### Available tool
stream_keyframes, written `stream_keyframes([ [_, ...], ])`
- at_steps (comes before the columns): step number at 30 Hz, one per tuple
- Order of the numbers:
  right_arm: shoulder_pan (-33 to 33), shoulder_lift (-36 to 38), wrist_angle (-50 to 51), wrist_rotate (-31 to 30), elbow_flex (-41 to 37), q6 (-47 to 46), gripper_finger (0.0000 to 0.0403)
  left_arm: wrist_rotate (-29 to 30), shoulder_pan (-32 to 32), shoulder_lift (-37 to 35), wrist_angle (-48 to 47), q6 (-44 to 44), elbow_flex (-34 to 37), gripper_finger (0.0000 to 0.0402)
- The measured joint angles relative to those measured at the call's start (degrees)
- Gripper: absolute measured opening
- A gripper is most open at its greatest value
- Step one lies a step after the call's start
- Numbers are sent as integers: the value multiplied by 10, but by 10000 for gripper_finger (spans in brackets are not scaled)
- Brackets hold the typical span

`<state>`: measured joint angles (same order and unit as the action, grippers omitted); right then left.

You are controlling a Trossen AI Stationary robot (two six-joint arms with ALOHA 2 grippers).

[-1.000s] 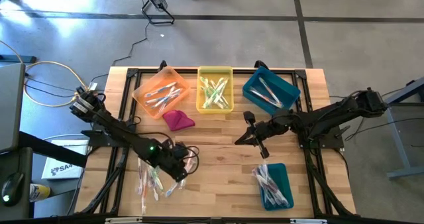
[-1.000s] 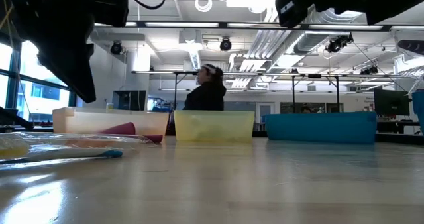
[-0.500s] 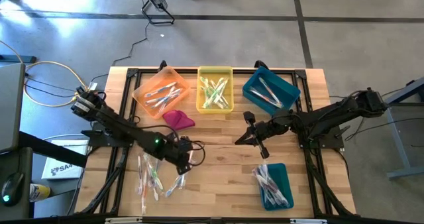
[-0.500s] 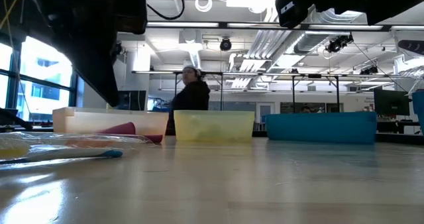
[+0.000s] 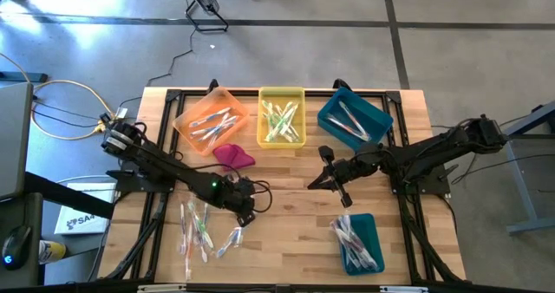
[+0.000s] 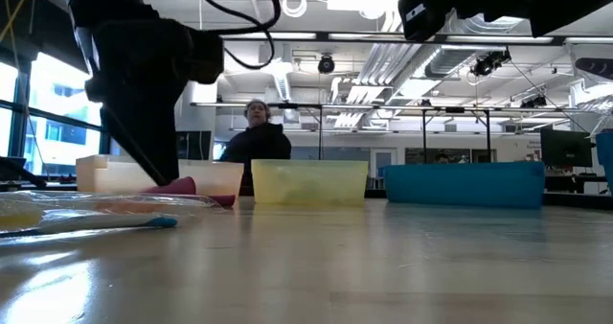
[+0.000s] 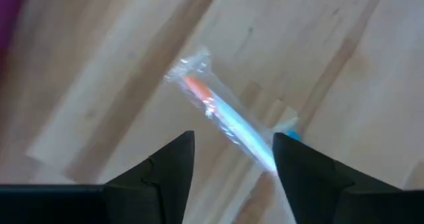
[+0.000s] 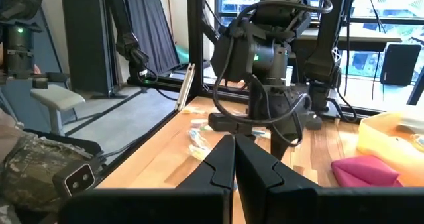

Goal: Pick & Place Toothbrushes
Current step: Put the orange toothbrush into the top blue bin

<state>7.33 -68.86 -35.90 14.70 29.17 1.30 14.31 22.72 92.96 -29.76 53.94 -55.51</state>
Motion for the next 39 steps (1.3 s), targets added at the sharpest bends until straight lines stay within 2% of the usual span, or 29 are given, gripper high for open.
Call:
stream_keyframes([
  [7,0,0,12,-26,0,1,4,-13,2,23,2,49,0,210],
  [25,0,0,18,-32,0,1,4,-5,2,64,32,51,-2,207],
  [30,0,0,19,-32,0,1,4,-5,1,65,30,51,-1,175],
  [39,0,0,19,-32,0,3,4,-6,1,66,30,52,0,75],
])
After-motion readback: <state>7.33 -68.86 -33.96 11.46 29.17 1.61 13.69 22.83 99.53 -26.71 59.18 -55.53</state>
